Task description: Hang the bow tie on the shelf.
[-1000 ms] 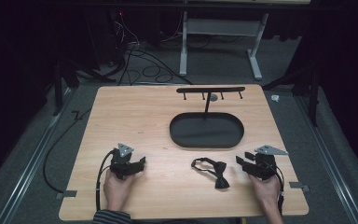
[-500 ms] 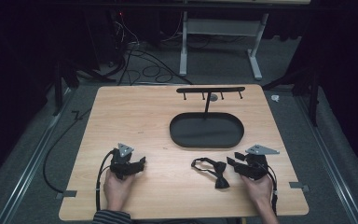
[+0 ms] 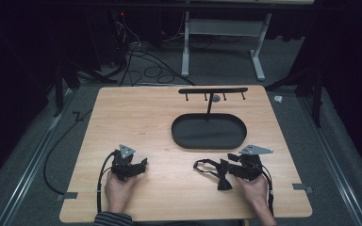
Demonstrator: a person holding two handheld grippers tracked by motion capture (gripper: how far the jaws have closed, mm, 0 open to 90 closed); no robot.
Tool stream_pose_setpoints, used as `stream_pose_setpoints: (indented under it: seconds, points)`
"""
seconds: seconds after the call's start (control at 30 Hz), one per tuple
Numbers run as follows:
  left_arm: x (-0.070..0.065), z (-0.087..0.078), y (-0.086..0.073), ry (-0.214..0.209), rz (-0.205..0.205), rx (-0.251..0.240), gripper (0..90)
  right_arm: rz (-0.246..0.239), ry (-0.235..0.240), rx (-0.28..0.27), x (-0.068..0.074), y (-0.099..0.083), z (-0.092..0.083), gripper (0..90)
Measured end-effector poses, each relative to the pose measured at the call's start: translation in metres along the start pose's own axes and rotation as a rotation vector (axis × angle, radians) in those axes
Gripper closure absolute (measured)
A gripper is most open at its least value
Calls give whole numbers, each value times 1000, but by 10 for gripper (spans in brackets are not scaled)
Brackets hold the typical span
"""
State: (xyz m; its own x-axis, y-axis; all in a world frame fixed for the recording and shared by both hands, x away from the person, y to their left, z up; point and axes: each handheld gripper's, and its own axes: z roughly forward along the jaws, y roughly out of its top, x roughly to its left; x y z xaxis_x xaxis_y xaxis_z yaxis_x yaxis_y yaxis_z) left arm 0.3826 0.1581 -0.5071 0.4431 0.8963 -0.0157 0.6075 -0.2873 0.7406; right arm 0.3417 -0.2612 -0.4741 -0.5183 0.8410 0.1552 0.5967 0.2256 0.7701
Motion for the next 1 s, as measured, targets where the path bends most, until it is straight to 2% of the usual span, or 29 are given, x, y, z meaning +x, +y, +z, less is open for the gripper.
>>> stream_pose_setpoints:
  seconds: [0.47,0.77,1.0]
  points:
    - [0,0,0,1,-1,-1,280,-54,69,23,18,17,17,574]
    - [0,0,0,0,0,0,280,-85,91,57,27,21,31,593]
    - [0,0,0,-1,-1,0,280,-85,100,89,27,21,41,628]
